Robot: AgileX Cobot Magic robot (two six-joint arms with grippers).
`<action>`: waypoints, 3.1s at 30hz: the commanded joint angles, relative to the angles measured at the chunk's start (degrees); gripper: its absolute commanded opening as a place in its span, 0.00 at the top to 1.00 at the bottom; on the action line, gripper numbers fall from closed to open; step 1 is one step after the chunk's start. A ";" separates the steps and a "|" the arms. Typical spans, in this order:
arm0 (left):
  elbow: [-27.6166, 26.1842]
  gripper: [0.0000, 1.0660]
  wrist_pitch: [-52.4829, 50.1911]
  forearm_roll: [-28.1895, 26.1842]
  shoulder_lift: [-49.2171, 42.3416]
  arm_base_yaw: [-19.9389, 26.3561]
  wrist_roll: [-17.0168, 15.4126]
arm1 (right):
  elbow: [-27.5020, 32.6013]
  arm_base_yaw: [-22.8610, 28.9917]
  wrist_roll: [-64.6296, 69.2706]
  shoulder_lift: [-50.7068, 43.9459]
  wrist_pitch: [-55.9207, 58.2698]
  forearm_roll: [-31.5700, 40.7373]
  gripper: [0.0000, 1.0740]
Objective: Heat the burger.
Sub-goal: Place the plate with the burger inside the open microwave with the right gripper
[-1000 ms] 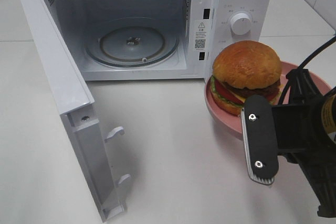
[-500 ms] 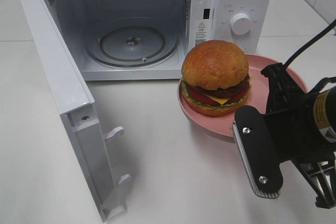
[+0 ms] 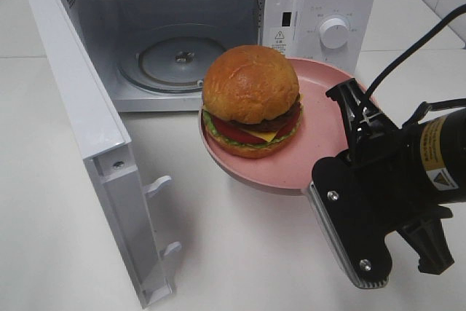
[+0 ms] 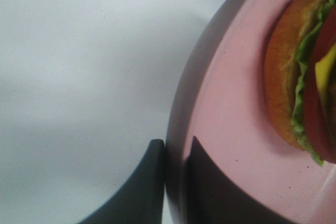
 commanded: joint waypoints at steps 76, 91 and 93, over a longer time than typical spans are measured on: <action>0.00 0.08 0.00 -0.29 -0.86 -0.34 0.11 | -30.25 -8.59 -43.89 33.58 -10.37 36.50 1.00; 0.00 0.08 0.00 -0.29 -0.86 -0.34 0.11 | -41.37 -8.59 -38.50 39.76 -9.17 35.92 1.00; 0.00 0.08 0.00 -0.23 -0.86 -0.34 0.11 | -42.23 -8.59 -38.50 40.85 -9.11 35.87 1.00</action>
